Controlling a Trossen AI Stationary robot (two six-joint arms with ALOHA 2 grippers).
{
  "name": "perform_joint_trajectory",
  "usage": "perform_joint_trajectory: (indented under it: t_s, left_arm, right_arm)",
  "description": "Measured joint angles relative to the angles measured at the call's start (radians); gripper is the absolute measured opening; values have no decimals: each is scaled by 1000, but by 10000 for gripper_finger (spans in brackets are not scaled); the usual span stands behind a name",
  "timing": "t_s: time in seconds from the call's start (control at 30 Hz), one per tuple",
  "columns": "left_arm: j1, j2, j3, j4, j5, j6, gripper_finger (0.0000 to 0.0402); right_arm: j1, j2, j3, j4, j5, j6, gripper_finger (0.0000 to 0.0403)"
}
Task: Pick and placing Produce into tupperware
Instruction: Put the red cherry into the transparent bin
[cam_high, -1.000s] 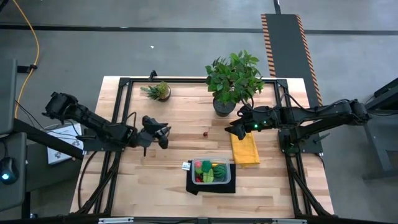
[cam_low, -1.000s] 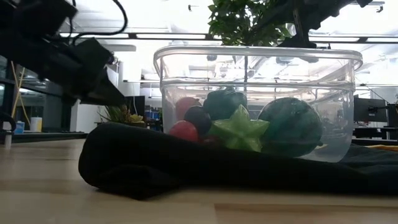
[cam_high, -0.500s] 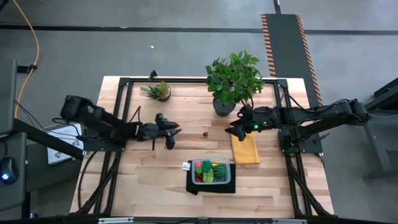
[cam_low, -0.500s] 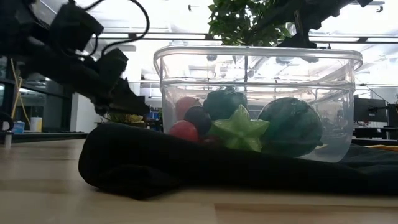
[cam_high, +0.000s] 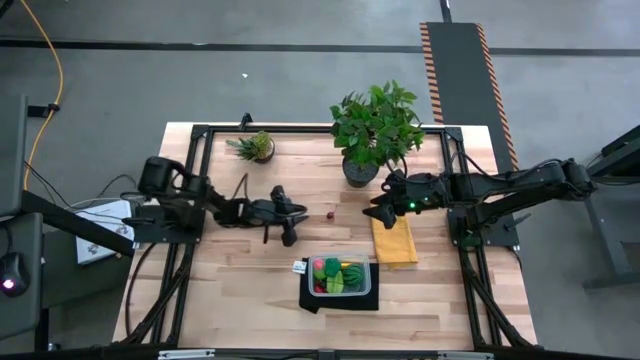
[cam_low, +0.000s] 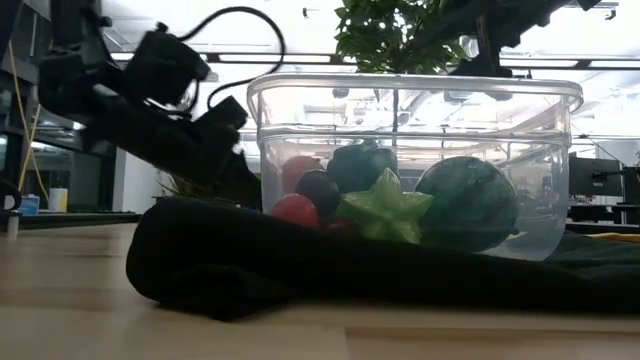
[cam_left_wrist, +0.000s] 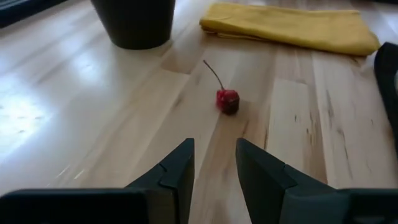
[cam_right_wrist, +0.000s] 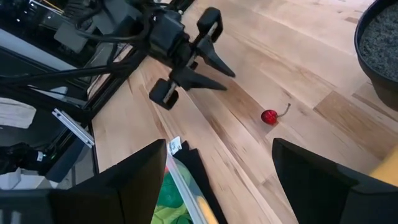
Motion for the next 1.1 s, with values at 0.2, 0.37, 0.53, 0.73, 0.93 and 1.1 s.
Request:
perform_joint_trajectory:
  t_s: [0.2, 0.37, 0.53, 0.73, 0.93, 1.1]
  left_arm:
    - [0, 92, 82, 8, 3, 1, 141]
    - [0, 147, 132, 7, 30, 4, 170]
    - [8, 193, 152, 6, 27, 4, 179]
    - [42, 218, 174, 9, 42, 1, 179]
    - [68, 217, 196, 15, 60, 23, 179]
    - [67, 216, 211, 15, 71, 55, 179]
  right_arm:
    - [0, 0, -7, -19, -9, 0, 282]
    - [0, 0, -8, -32, -9, -7, 282]
    - [0, 0, -8, -34, -12, -18, 282]
    - [0, 0, -8, -37, -13, -23, 282]
    - [0, 0, -8, -39, -16, -26, 282]
    - [0, 0, -8, -39, -16, -27, 282]
